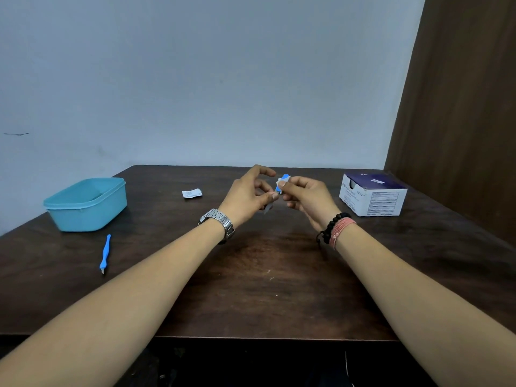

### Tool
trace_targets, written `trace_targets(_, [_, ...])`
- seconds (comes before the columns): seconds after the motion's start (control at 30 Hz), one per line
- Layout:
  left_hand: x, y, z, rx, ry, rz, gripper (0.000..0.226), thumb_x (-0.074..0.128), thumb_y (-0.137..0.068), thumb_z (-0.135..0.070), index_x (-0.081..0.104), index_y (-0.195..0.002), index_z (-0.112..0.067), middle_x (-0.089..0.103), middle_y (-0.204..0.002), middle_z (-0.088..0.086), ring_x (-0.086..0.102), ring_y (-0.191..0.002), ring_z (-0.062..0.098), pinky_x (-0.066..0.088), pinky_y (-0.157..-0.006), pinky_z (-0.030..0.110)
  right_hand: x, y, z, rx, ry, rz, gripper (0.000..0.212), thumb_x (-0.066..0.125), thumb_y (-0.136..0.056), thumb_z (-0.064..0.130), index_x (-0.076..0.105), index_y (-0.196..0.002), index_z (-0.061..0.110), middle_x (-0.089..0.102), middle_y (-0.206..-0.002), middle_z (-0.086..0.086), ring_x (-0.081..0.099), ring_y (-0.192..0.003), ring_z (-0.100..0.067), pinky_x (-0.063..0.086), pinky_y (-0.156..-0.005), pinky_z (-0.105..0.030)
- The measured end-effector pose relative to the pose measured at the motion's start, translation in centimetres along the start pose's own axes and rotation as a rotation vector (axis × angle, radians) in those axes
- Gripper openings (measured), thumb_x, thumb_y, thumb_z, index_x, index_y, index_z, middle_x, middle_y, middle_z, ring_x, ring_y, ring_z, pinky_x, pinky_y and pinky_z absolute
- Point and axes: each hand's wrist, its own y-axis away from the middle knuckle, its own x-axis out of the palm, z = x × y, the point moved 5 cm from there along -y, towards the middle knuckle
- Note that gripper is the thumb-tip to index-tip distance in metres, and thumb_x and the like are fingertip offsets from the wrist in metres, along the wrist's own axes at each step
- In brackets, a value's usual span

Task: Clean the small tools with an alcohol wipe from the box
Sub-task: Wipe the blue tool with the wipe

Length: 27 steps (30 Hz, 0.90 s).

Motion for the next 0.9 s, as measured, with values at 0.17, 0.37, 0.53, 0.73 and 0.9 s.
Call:
trace_targets(0.17, [0.3, -0.1, 0.0, 0.003, 0.012, 0.035, 0.034, 0.070, -0.086, -0.014, 0.053, -0.113, -0.024, 0.069, -0.082, -0.001, 0.067, -0.070, 0.011, 0.059, -0.067, 0.027, -0.6, -0.2, 0.3, -0.024, -0.011, -0.056, 0.008, 0.071, -0.087, 0.015, 0.069, -0.080, 0.012, 0.063, -0.070, 0.001, 0.055, -0.063, -0.008, 0.048, -0.058, -0.019])
trace_targets(0.37, [0.1, -0.1, 0.1, -0.001, 0.018, 0.028, 0.035, 0.071, -0.086, -0.014, 0.054, -0.114, -0.022, 0.068, -0.080, -0.003, 0.067, -0.071, 0.012, 0.059, -0.066, 0.026, -0.2, -0.1, 0.0, 0.000, 0.018, -0.004, 0.007, 0.071, -0.087, 0.015, 0.069, -0.082, 0.011, 0.063, -0.073, -0.002, 0.055, -0.061, -0.008, 0.048, -0.057, -0.019])
trace_targets(0.53, [0.3, -0.1, 0.2, -0.006, 0.012, 0.072, 0.036, 0.069, -0.087, -0.013, 0.053, -0.118, -0.021, 0.068, -0.083, -0.002, 0.066, -0.068, 0.010, 0.057, -0.065, 0.023, -0.4, -0.1, 0.1, -0.008, -0.001, -0.039, 0.006, 0.070, -0.087, 0.016, 0.069, -0.084, 0.011, 0.064, -0.072, 0.000, 0.056, -0.061, -0.007, 0.048, -0.059, -0.020])
trace_targets(0.73, [0.8, 0.1, 0.1, -0.016, 0.007, 0.132, 0.051, 0.070, -0.085, -0.008, 0.050, -0.129, -0.022, 0.064, -0.091, -0.003, 0.068, -0.066, 0.013, 0.058, -0.066, 0.024, -0.1, 0.1, 0.5, -0.075, 0.113, -0.024, 0.006, 0.068, -0.088, 0.010, 0.066, -0.083, 0.012, 0.065, -0.072, -0.002, 0.057, -0.060, -0.006, 0.048, -0.054, -0.016])
trace_targets(0.9, [0.5, 0.0, 0.0, -0.013, 0.084, 0.117, 0.050, 0.070, -0.084, -0.006, 0.056, -0.127, -0.028, 0.062, -0.091, 0.000, 0.068, -0.065, 0.017, 0.060, -0.067, 0.029, -0.2, 0.0, 0.6, -0.091, 0.077, -0.049, 0.003, 0.069, -0.088, 0.011, 0.067, -0.086, 0.011, 0.066, -0.074, 0.000, 0.057, -0.059, -0.004, 0.047, -0.056, -0.017])
